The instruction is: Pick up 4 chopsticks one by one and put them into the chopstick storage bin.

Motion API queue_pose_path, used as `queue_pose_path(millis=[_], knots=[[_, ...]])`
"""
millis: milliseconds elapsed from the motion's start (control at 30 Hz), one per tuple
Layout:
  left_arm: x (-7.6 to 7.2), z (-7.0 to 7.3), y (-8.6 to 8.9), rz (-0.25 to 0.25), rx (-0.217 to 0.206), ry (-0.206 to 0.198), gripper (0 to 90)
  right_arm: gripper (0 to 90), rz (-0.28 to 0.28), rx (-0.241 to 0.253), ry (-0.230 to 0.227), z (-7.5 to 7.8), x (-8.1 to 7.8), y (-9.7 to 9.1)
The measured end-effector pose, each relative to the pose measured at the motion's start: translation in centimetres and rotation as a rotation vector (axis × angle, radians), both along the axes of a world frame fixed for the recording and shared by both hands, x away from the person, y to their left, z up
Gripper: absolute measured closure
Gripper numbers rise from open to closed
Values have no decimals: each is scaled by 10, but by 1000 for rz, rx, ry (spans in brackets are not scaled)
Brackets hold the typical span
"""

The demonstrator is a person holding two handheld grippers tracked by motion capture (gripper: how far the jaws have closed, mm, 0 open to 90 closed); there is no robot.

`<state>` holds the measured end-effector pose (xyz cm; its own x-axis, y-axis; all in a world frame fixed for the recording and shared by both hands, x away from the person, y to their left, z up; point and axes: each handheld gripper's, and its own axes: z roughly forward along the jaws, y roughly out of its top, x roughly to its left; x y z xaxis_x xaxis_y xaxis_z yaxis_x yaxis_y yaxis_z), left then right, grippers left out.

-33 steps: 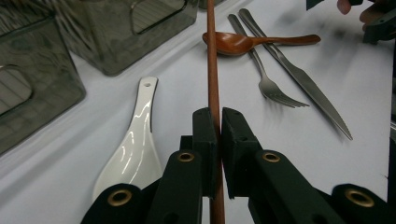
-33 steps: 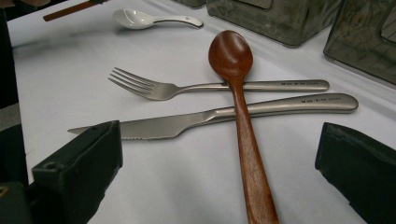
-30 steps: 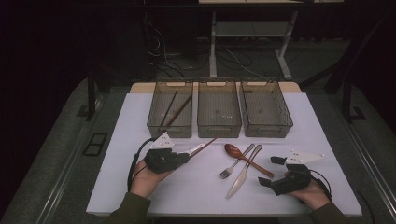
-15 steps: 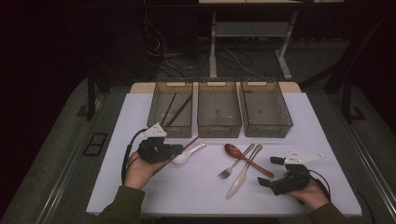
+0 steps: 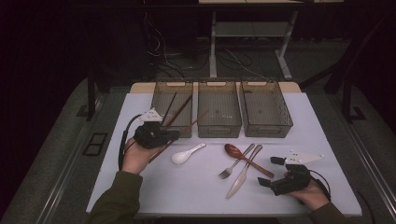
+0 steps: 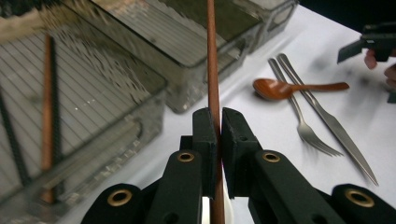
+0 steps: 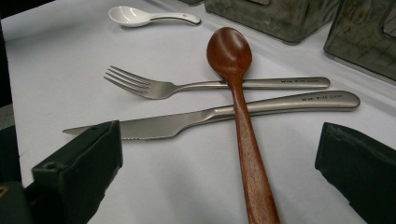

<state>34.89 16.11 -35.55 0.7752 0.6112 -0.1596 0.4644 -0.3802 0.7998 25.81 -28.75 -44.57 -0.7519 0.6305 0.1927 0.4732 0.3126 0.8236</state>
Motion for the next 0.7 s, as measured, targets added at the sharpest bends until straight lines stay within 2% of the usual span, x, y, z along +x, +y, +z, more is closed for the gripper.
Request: queue_pose_path(millis=[100, 167, 267, 467, 700], knots=[[8, 8, 0, 8, 10, -13, 839, 5, 1, -2, -9, 0, 1, 0], [13, 12, 0, 18, 15, -19, 838, 5, -1, 0, 7, 0, 0, 0], [21, 18, 1, 23, 21, -30, 838, 5, 0, 0, 0, 0, 0, 0], [37, 27, 1, 50, 15, -47, 838, 5, 1, 1, -1, 0, 0, 0], [55, 36, -3, 78, 40, -71, 838, 6, 2, 0, -1, 0, 0, 0]])
